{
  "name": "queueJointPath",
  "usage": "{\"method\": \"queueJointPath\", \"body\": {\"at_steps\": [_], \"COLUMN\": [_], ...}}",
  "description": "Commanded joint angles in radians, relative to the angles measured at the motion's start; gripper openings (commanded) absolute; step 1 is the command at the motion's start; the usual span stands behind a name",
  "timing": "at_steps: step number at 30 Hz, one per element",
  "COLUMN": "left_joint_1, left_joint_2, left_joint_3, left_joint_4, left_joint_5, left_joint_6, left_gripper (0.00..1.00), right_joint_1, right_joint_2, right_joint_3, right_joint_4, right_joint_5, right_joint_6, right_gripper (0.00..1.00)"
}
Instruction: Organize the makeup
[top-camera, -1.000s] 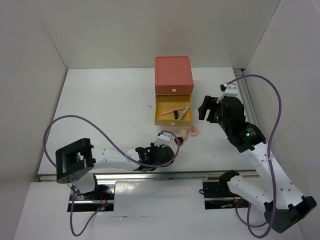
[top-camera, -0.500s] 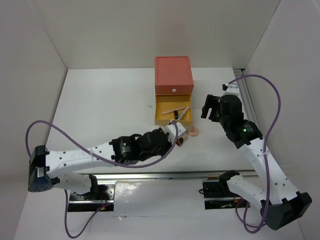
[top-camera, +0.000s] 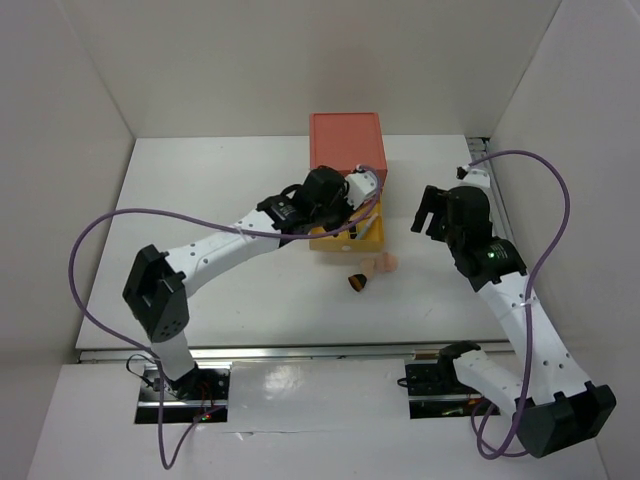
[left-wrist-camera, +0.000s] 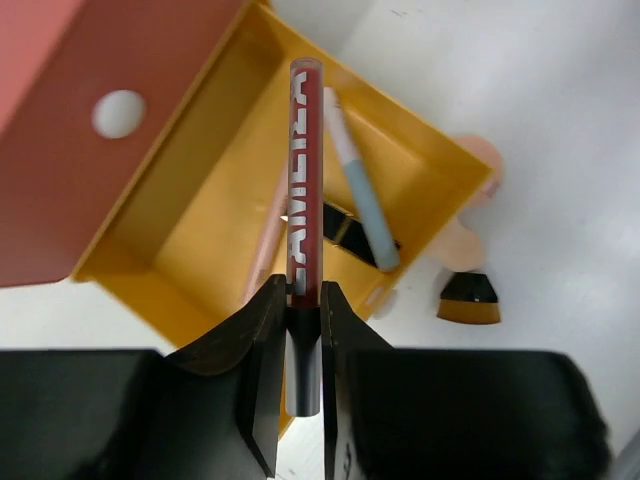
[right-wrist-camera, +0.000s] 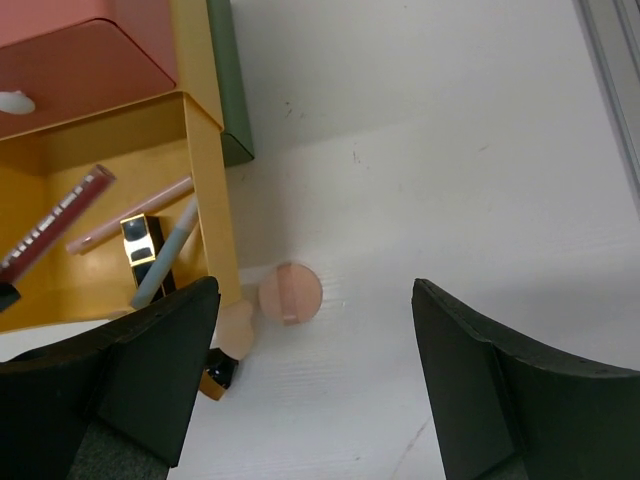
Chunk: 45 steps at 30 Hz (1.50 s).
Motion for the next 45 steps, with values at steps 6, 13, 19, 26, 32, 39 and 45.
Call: {"method": "queueJointPath", "body": {"at_steps": [6, 13, 19, 26, 32, 39, 45], "left_joint_1": [0.068, 0.08, 0.163, 0.411, 0.47, 0.438, 0.419], "left_joint_2": [0.126, 0.089, 0.001, 0.117, 0.381, 0.469, 0.532], "left_joint_3": [0.177, 0.233, 0.344, 0.577, 0.818, 0.84, 0.84], "left_joint_4": [-0.061, -0.124, -0.239, -0.376, -0.396, -0.27, -0.237], "left_joint_5": [0.06, 0.109, 0.15, 0.27, 0.393, 0.33, 0.321], "left_joint_6": [0.014, -0.009, -0.134, -0.352, -0.437, -0.518, -0.538], "left_gripper": [0.46, 1.0, 1.0, 1.0, 1.0, 1.0, 1.0], "right_joint_1": [-0.006, -0.006, 0.077, 0.452, 0.691, 0.691, 0.682], "right_joint_2": [0.007, -0.002, -0.034, 0.145, 0.363, 0.397, 0.361], "right_joint_3": [0.007, 0.007, 0.027, 0.007, 0.094, -0.001, -0.113], "right_joint_4": [-0.003, -0.014, -0.014, 0.017, -0.068, 0.061, 0.239], "right_joint_5": [0.002, -0.102, -0.256, -0.07, 0.226, 0.211, 0.183], "right_joint_6": [0.01, -0.021, -0.108, -0.098, 0.024, 0.203, 0.283], "right_gripper": [0.9, 0.9, 0.88, 0.81, 0.74, 0.65, 0.59]}}
